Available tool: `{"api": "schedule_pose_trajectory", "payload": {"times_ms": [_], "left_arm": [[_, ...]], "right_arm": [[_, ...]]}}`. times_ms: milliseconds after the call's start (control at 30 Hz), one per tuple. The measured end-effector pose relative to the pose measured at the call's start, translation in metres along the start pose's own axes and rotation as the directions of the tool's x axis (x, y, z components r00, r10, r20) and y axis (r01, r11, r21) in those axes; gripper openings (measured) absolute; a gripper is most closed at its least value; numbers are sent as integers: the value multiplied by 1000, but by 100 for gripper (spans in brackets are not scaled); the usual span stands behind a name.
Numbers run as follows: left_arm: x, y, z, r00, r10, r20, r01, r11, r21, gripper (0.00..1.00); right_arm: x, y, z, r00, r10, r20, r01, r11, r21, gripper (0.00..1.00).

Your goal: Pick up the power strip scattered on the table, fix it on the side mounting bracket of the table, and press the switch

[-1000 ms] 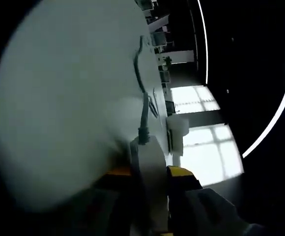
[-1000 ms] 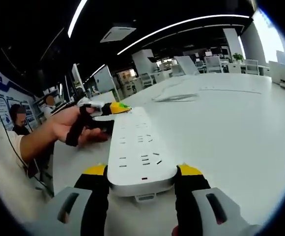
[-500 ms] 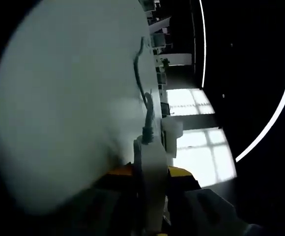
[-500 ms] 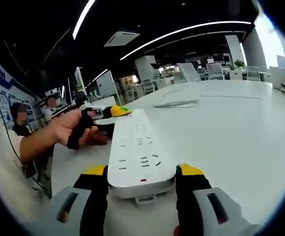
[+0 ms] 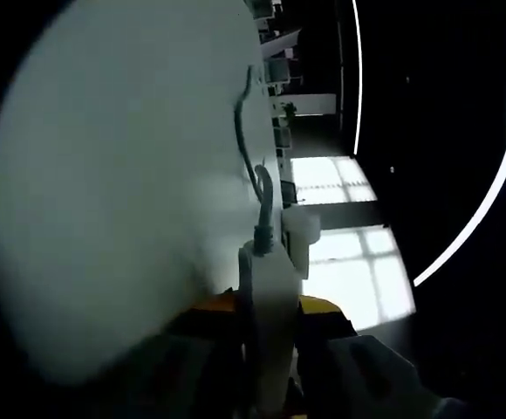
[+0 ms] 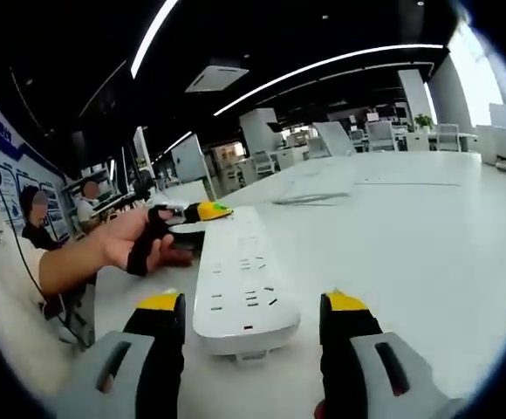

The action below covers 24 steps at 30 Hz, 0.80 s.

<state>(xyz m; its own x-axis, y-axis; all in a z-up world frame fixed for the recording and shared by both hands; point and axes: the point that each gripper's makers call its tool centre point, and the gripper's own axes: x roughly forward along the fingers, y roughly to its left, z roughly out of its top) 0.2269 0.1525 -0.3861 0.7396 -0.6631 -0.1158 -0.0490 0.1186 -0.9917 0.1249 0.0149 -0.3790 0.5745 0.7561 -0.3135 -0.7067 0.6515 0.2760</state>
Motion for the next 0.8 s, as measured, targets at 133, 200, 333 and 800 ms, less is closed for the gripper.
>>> {"api": "schedule_pose_trajectory", "payload": {"times_ms": [133,200,333,800], "left_arm": [[-1,-1,1,1000,-13,-7,13,1000,-1,25],[-1,-1,0,1000,-21,-17,21,1000,-12,26],[-2,-1,1,999,-30,-28,29,999,-18,26],[-7,-11,-9,991,-97,-96,93,995,-46,26]], "right_arm": [[-3,-1,1,1000,-2,14,2,1000,11,58],[-5,-2,3,1000,-7,25,6,1000,21,58],[-8,-2,5,999,-8,37,7,1000,28,58],[-18,1,10,998,-15,67,12,999,41,57]]}}
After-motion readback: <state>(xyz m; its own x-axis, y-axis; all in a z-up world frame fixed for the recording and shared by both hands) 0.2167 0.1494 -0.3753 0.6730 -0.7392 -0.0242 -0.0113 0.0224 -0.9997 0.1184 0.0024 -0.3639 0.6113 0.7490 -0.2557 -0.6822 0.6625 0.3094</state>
